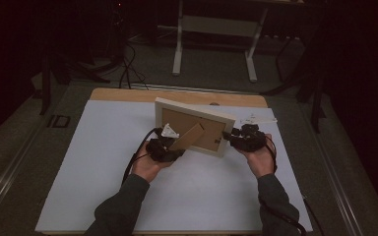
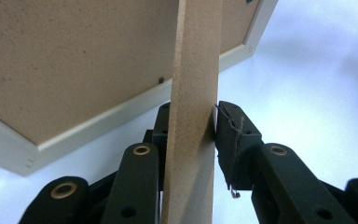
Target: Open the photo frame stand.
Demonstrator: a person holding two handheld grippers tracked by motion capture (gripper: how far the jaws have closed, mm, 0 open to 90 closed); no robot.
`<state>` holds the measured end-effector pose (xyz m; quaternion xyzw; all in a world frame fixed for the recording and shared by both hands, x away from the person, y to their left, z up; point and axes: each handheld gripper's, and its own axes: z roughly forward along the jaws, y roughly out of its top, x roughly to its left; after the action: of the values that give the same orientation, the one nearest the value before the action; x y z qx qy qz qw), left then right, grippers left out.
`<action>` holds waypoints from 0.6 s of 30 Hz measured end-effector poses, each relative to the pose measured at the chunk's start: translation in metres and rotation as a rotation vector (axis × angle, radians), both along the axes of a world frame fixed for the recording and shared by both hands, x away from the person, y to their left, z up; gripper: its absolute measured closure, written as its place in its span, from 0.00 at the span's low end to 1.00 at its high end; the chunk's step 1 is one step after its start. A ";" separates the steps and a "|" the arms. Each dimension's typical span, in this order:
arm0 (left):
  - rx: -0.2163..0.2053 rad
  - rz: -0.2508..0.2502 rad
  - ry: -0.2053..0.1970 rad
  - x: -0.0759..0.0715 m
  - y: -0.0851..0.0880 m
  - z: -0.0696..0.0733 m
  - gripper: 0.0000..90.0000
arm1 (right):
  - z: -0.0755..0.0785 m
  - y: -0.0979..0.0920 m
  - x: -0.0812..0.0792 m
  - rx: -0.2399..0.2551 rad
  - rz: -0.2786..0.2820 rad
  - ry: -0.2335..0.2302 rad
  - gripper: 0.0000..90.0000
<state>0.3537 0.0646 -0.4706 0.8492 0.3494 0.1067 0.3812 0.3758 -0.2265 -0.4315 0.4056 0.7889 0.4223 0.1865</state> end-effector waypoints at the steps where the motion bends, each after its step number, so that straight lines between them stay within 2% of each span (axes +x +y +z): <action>1: -0.001 0.004 -0.001 0.000 0.000 0.000 0.79 | 0.000 0.000 0.000 -0.004 0.000 -0.002 0.70; 10: 0.000 0.008 -0.007 0.001 0.002 -0.001 0.79 | 0.002 0.004 -0.003 -0.021 0.001 -0.025 0.70; 18: -0.003 -0.004 -0.012 -0.005 0.004 -0.004 0.79 | 0.000 0.000 -0.006 0.017 0.047 -0.010 0.68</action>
<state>0.3490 0.0684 -0.4747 0.8486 0.3457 0.1103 0.3849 0.3701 -0.2263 -0.4315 0.3863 0.7937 0.4352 0.1770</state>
